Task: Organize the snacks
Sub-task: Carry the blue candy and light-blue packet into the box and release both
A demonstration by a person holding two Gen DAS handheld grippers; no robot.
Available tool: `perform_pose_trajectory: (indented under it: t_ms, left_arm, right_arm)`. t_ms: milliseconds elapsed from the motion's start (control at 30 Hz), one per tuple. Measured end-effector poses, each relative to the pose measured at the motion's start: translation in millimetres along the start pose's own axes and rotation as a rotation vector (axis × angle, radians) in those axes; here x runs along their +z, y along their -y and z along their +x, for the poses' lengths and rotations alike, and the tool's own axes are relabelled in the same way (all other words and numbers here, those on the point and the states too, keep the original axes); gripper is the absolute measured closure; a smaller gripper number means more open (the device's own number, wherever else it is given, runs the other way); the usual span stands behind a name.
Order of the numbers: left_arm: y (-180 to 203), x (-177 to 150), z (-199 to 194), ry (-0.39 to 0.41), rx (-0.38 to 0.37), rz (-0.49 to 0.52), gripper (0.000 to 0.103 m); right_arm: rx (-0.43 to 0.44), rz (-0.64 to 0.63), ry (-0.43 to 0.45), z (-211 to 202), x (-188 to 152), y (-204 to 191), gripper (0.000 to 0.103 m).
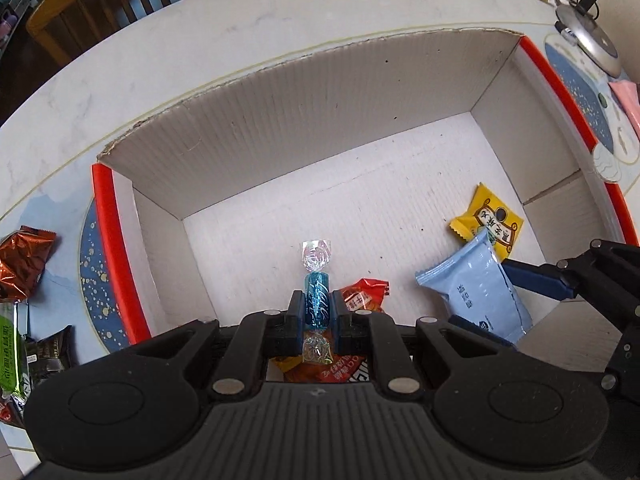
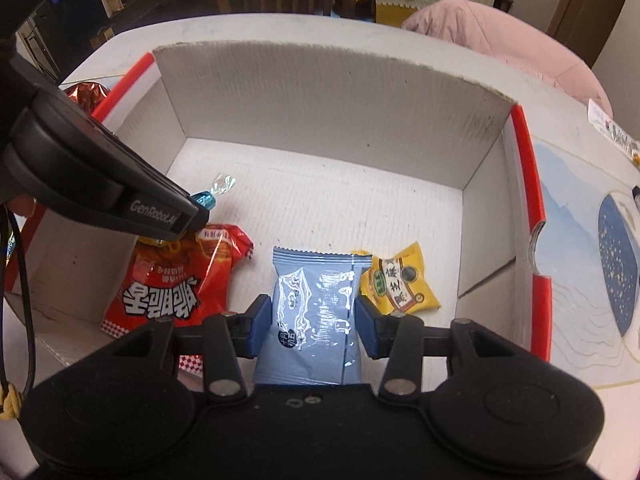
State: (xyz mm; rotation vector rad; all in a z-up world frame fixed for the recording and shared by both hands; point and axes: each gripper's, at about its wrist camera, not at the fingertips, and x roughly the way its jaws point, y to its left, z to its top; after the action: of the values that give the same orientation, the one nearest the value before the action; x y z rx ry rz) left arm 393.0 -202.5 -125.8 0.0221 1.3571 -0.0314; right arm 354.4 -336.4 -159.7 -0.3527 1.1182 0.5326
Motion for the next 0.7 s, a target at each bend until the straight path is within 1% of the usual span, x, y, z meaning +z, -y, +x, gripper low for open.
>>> perform_pose_trajectory:
  t_ms: [233,367,567,700]
  left_arm:
    - [0.9,0.5,0.0,-0.01,0.001,0.001,0.091]
    - [1.1,-2.7,-2.0,-0.007,0.0,-0.002,0.091]
    - [-5.0,-9.8,-11.9,0.021,-0.018,-0.029,0.09]
    - [-8.1,-16.4,-25.1,0.058,-0.037,-0.042,0.09]
  right_arm:
    - [-0.005,0.021,-0.029,7.8,-3.4,2.0,0.058]
    - [-0.005,0.046,-0.03,6.3,-5.0,2.8,0.058]
    - [0.009,0.071,0.016,-9.0,-5.1,7.7,0.052]
    - [0.015,0.09,0.073,-29.4,-5.7,8.7,0.047]
